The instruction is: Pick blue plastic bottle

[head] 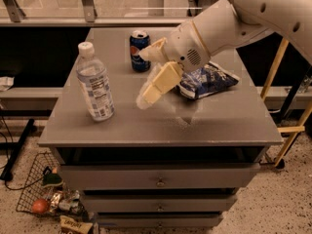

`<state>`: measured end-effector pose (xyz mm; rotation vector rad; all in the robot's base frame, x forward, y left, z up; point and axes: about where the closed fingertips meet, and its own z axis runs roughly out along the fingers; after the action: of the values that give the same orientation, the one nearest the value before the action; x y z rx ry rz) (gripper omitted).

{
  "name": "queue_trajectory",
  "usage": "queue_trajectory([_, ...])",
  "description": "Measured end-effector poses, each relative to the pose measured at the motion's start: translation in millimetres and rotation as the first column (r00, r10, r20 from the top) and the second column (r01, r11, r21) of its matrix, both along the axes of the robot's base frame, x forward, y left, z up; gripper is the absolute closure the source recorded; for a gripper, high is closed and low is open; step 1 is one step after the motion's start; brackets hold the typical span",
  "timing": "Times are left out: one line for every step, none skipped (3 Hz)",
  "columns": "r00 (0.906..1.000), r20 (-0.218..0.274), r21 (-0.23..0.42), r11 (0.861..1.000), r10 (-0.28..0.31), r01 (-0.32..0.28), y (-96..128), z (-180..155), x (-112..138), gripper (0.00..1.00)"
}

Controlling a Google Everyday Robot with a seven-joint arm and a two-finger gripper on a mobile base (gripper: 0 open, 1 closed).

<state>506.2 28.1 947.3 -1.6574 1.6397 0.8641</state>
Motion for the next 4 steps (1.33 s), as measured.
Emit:
queue_trajectory([1.0000, 0.009, 0.009, 1.000, 0.004, -0.004, 8.5, -0.2, 0.3, 0.00])
queue_trajectory([0.9991, 0.041, 0.040, 0.999, 0.014, -0.015, 34.6, -0.4, 4.0, 0.00])
queue_trajectory([0.9959, 0.091, 0.075, 0.997, 0.002, -0.009, 56.3, 1.2, 16.1, 0.00])
queue_trajectory([0.9959, 0.091, 0.075, 0.997, 0.002, -0.009, 56.4, 1.2, 16.1, 0.00])
